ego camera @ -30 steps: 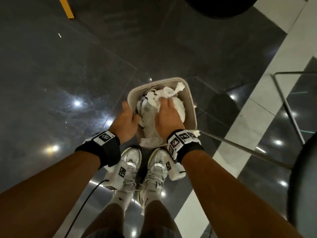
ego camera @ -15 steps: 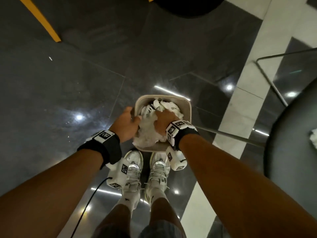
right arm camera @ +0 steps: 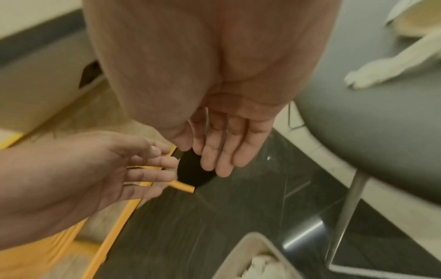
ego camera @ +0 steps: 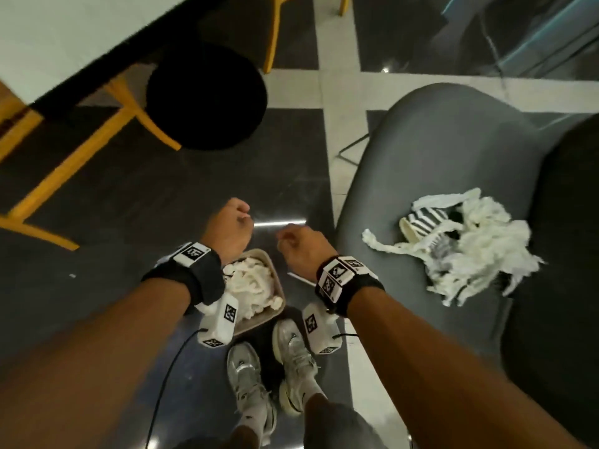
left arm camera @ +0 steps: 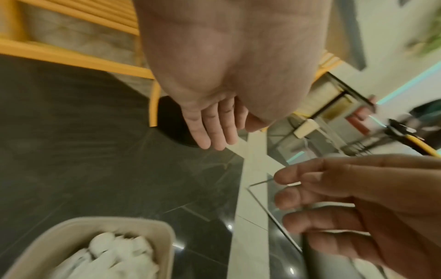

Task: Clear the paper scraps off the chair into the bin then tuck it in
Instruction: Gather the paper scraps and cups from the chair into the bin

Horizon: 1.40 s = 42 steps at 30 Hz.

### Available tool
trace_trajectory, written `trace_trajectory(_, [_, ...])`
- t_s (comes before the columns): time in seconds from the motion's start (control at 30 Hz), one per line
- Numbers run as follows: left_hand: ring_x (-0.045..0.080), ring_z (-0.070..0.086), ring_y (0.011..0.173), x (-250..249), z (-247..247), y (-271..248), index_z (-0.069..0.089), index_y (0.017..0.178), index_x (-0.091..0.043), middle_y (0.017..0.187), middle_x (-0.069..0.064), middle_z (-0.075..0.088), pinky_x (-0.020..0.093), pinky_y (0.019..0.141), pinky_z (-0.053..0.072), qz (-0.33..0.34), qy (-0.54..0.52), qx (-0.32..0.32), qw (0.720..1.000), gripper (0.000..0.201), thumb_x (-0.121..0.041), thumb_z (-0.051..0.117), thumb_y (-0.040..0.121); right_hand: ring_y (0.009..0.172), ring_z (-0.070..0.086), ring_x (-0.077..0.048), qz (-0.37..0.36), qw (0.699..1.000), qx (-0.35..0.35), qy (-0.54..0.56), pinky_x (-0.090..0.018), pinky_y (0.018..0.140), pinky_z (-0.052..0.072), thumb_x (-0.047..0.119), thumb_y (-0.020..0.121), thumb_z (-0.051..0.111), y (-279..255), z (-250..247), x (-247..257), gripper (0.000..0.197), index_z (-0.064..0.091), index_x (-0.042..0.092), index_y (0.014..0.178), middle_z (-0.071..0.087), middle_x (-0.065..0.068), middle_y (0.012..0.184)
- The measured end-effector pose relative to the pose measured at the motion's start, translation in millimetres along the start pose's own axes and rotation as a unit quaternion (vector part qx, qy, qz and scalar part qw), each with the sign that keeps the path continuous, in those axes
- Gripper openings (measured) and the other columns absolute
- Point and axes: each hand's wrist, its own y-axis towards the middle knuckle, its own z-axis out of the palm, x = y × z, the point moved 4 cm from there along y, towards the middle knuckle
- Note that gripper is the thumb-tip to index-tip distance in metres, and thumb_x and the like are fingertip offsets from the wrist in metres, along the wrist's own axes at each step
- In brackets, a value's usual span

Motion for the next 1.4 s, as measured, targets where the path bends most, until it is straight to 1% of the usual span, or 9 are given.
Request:
trace_trajectory(0.17, [0.020,0.063,0.091,-109.5,80.7,-12.0,0.059,0.114,-0.019,0.105,0.002,0.065,0.037,0.088,0.054,0.117,0.011,0.089,0.989,0.029,-0.013,0.061,0.086,0.099,0.069,-0.025,0.059,0.990,-0.126,0.038,-0.035,0.091,0.054,0.024,0.093,0.053,-33.5,-97.2,-81.5,0.026,0.069,0.023,0.112,0.075,-0.004,0.105])
trace_trajectory(0.33, [0.025,0.045,0.128,-175.4,191.4,-42.7,0.043,0.138,-0.024,0.138,0.003,0.045,0.039,0.109,0.039,0.255,0.139,0.178,0.940,0.066,-0.030,0.070,0.078,0.094,0.068,-0.022,0.110,0.966,-0.226,0.054,-0.031,0.087,0.052,0.020,0.093,0.052,-70.9,-173.2,-179.5,0.025,0.069,0.020,0.112,0.075,-0.004,0.100])
trace_trajectory(0.43, [0.028,0.034,0.135,-206.9,237.0,-47.3,0.030,0.145,-0.030,0.147,0.002,0.033,0.045,0.113,0.031,0.285,0.216,0.176,0.917,0.087,-0.047,0.071,0.070,0.093,0.067,-0.022,0.133,0.954,-0.264,0.055,-0.027,0.085,0.050,0.019,0.093,0.052,-93.2,-205.0,-229.3,0.026,0.068,0.019,0.112,0.073,-0.003,0.102])
trace_trajectory(0.53, [0.031,0.023,0.143,-229.6,266.7,-32.8,0.020,0.150,-0.038,0.158,0.002,0.017,0.053,0.113,0.026,0.290,0.284,0.179,0.896,0.102,-0.052,0.075,0.065,0.116,0.056,-0.028,0.164,0.942,-0.293,-0.024,-0.036,0.100,0.045,0.029,0.088,0.056,-105.8,-227.1,-276.1,0.031,0.066,0.023,0.117,0.064,-0.003,0.123])
trace_trajectory(0.7, [0.037,0.007,0.150,-238.2,300.4,-14.5,0.018,0.149,-0.050,0.165,-0.007,-0.001,0.058,0.114,0.020,0.292,0.386,0.214,0.848,0.094,-0.036,0.074,0.075,0.146,0.018,-0.030,0.177,0.954,-0.192,-0.146,-0.053,0.117,0.019,0.043,0.073,0.069,-109.3,-224.2,-315.4,0.078,0.034,0.042,0.143,0.026,0.000,0.158])
trace_trajectory(0.8, [0.037,0.028,0.137,-241.4,302.7,-13.4,0.034,0.140,-0.045,0.163,-0.002,0.009,0.055,0.108,0.035,0.302,0.362,0.188,0.862,0.070,-0.028,0.066,0.080,0.149,0.014,-0.033,0.147,0.950,-0.155,-0.226,-0.056,0.117,0.015,0.050,0.074,0.071,-98.7,-214.7,-321.7,0.083,0.028,0.049,0.145,0.020,-0.001,0.161])
trace_trajectory(1.0, [0.027,0.048,0.118,-238.1,275.4,-13.1,0.059,0.123,-0.022,0.137,0.001,0.048,0.037,0.101,0.045,0.316,0.194,0.116,0.921,0.045,-0.002,0.052,0.084,0.139,0.031,-0.031,0.122,0.928,-0.218,-0.275,-0.054,0.111,0.021,0.030,0.076,0.068,-88.0,-213.7,-306.1,0.038,0.066,0.031,0.115,0.049,0.000,0.143])
trace_trajectory(1.23, [0.025,0.052,0.123,-230.6,227.6,-16.6,0.051,0.136,-0.022,0.137,0.005,0.050,0.029,0.104,0.039,0.210,0.098,0.093,0.968,0.047,-0.010,0.051,0.091,0.122,0.050,-0.027,0.059,0.911,-0.324,-0.249,-0.050,0.105,0.031,0.044,0.086,0.051,-105.0,-228.7,-262.7,0.029,0.058,0.021,0.102,0.063,0.003,0.112])
trace_trajectory(1.4, [0.020,0.055,0.117,-215.3,200.8,-27.9,0.055,0.131,-0.022,0.131,0.004,0.050,0.020,0.096,0.037,0.185,0.050,0.077,0.978,0.041,-0.008,0.051,0.093,0.081,0.052,-0.023,0.052,0.911,-0.376,-0.165,-0.045,0.089,0.046,0.036,0.095,0.047,-119.6,-237.5,-214.7,0.016,0.041,0.021,0.091,0.049,0.005,0.085])
